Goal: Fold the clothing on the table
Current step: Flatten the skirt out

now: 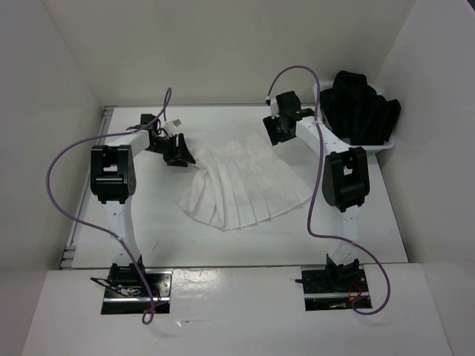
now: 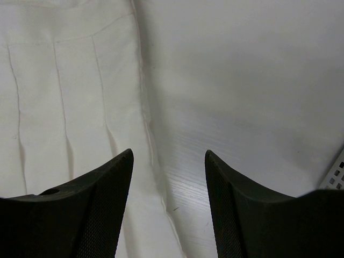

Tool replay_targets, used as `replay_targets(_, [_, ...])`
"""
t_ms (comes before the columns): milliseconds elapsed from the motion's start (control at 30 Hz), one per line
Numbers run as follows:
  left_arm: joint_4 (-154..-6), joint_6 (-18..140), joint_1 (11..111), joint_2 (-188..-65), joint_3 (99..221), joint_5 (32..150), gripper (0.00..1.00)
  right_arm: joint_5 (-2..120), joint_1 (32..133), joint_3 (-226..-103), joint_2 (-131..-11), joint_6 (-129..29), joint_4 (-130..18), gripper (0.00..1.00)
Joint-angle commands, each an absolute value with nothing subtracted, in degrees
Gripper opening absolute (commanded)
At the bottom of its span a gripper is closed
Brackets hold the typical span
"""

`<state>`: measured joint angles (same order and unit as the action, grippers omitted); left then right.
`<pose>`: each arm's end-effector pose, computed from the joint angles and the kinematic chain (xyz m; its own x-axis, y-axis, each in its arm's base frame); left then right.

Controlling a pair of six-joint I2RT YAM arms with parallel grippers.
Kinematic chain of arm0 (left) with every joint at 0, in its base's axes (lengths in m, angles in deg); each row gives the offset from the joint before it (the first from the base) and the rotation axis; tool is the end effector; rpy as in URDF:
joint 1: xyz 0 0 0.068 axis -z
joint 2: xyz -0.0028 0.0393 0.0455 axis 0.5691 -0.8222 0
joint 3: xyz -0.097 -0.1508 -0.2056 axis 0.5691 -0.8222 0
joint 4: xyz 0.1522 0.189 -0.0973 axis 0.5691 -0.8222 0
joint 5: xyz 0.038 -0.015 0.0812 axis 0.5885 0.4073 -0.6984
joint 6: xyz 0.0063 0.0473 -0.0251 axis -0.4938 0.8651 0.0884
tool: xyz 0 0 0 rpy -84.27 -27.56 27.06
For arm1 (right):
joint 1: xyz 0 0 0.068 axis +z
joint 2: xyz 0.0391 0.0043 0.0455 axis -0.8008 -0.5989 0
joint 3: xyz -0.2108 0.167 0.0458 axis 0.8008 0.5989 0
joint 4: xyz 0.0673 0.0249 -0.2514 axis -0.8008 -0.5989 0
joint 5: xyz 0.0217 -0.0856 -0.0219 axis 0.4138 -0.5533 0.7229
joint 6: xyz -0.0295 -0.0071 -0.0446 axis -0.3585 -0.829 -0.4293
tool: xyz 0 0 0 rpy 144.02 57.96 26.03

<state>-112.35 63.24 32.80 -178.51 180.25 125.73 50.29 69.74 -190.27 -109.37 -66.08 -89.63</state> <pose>0.4587 -0.0092 0.1425 -0.9352 -0.1451 -0.3230 0.1198 0.7287 -0.6742 0.4486 0.1324 0.2370 -0.7077 -0.3743 -0.5992 -0.3875 0.9148 -0.1138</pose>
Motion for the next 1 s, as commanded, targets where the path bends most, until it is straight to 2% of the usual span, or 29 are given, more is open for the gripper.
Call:
replay_targets(0, [-111.3,62.4,31.3,-181.1,181.1,126.1,0.6,49.7,70.3,-191.1,-105.7,-66.7,-89.1,0.61])
replay_targets(267, [-110.8,62.3,28.6,-183.4,182.8,134.1,0.6,49.7,70.8,-191.1,-106.7,-66.7,-89.6,0.61])
replay_targets(967, [-111.3,59.0,28.6,-190.8,190.5,136.3,0.59,49.2,71.3,-192.2,-108.4,-66.7,-90.1,0.61])
